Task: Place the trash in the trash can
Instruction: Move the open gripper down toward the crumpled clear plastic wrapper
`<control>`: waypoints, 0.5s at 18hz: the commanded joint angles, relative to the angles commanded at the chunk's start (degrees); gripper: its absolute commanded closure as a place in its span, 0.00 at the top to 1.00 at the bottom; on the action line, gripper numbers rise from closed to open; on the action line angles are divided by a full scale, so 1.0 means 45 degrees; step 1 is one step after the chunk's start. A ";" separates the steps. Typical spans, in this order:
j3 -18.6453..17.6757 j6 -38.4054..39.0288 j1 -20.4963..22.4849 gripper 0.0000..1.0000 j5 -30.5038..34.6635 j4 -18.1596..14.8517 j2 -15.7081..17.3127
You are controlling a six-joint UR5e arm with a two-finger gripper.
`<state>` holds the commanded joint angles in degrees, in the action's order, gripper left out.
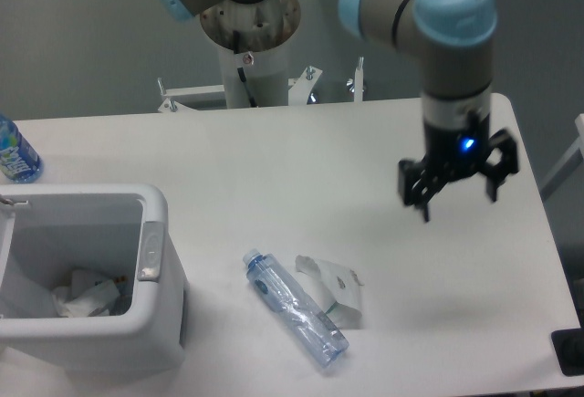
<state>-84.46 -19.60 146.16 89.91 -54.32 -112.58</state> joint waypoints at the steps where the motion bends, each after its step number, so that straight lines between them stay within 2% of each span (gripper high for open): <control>1: 0.0000 0.0174 -0.0271 1.00 0.0000 0.0000 -0.0176; 6: -0.0020 0.1502 -0.0801 1.00 0.0000 0.0253 -0.0938; 9: -0.0214 0.1602 -0.1172 1.00 0.0058 0.0488 -0.1192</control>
<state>-85.42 -12.39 140.89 90.17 -52.12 -117.94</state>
